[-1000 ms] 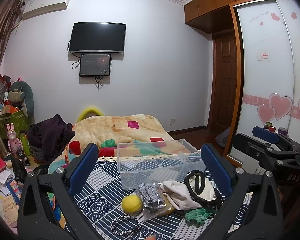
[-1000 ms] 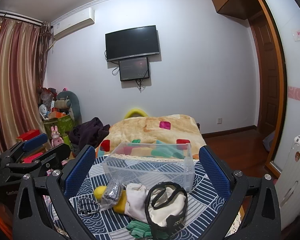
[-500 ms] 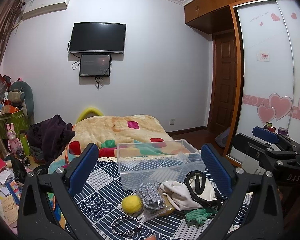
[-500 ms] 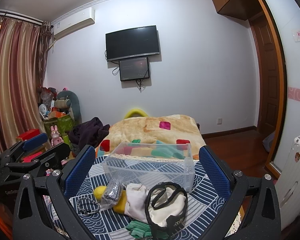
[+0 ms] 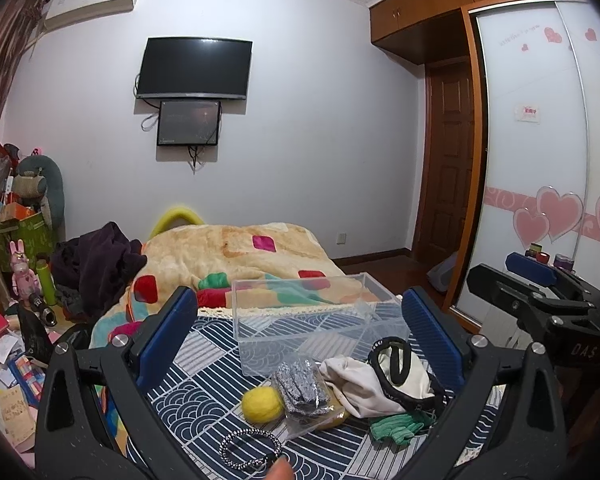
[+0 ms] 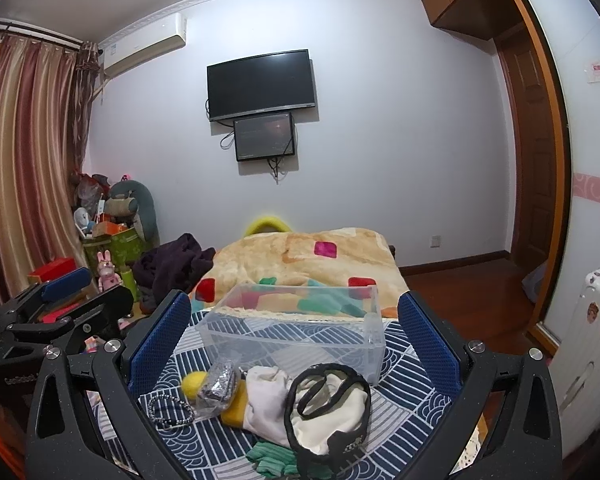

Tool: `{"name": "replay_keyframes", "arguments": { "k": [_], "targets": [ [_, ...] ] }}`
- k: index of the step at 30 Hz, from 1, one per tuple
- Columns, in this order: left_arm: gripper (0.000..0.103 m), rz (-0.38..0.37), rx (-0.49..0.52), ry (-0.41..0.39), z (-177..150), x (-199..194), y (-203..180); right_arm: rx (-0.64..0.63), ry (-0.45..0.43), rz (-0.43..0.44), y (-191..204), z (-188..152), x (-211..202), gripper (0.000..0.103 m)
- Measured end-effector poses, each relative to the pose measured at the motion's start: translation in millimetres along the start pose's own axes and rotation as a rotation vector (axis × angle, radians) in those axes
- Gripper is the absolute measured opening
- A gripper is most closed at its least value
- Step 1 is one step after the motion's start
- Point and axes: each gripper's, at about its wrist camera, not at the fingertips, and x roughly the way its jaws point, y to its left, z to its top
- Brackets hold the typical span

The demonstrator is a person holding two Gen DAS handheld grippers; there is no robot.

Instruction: Organize soft objects

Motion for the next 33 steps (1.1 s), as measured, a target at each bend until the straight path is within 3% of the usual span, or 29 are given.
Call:
{"name": "replay_keyframes", "arguments": {
  "k": [7, 11, 15, 17, 26, 31, 33],
  "targets": [
    [0.103, -0.007, -0.041, 0.108, -30, 20, 19, 0.001, 0.078, -0.018, -10, -15, 13, 0.103],
    [0.081, 0.006, -0.056, 0.220, -54, 39, 33, 0.000, 0.149, -0.027, -16, -31, 25, 0.103],
    [0.078, 0.017, -0.088, 0.304, -76, 51, 44, 0.007, 0.230, -0.027, -21, -48, 37, 0.097],
    [0.077, 0.032, -0.089, 0.341, -86, 56, 49, 0.024, 0.278, -0.021, -26, -55, 43, 0.089],
    [0.077, 0.041, -0.096, 0.491, -128, 75, 51, 0.045, 0.419, 0.018, -28, -79, 56, 0.087],
    [0.077, 0.051, -0.125, 0.509, -139, 82, 54, 0.046, 0.468, 0.012, -28, -86, 67, 0.088],
    [0.071, 0.064, -0.088, 0.500, -140, 81, 48, 0.060, 0.496, 0.005, -31, -91, 74, 0.087]
  ]
}}
